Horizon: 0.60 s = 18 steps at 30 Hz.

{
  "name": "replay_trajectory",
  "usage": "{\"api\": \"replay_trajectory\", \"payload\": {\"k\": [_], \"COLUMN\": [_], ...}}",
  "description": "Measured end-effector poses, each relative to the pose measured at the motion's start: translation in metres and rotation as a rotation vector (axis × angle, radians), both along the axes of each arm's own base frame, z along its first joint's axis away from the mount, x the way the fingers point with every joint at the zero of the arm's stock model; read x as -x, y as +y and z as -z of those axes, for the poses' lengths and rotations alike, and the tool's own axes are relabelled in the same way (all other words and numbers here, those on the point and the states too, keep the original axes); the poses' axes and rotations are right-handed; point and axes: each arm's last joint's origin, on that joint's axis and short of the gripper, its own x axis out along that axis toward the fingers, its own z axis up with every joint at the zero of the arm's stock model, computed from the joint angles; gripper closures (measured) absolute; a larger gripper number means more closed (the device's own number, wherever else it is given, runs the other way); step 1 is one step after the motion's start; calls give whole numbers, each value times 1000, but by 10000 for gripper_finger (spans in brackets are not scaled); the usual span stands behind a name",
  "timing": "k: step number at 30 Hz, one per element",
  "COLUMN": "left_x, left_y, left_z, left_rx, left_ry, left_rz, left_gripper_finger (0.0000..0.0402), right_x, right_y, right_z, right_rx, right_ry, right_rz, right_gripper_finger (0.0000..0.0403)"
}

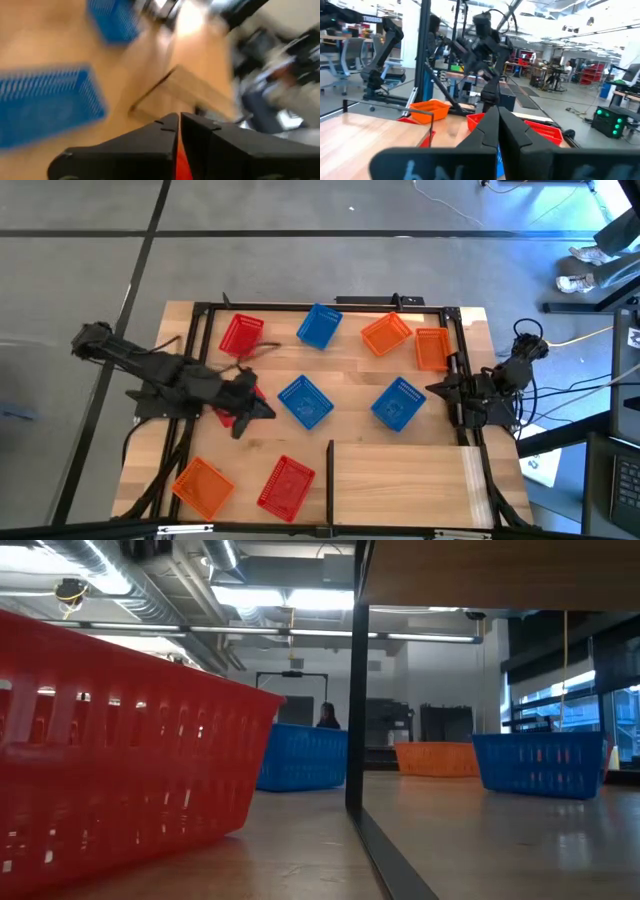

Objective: Stack baskets on shelf by color
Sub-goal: Put the bottom left blue basket on the shelf

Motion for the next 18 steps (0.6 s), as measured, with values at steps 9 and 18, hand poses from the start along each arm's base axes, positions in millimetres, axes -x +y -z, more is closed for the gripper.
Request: {"api": "replay_trajectory", "payload": {"k": [9, 18], "left_x": [2, 0], "left_y": [10, 6], "left_z": [8, 7], "left_rx": [14, 67], "left_ry": [111, 97], "left_rz": [30, 19], "left_gripper_finger": [401, 387], "right_x": [-9, -19], "right_y": [8, 17], "right_z": [-15, -38], "right_rx": [3, -54], "right_ry": [127, 355], "right_rz": [-12, 3], "right_gripper_finger": [402, 402]}}
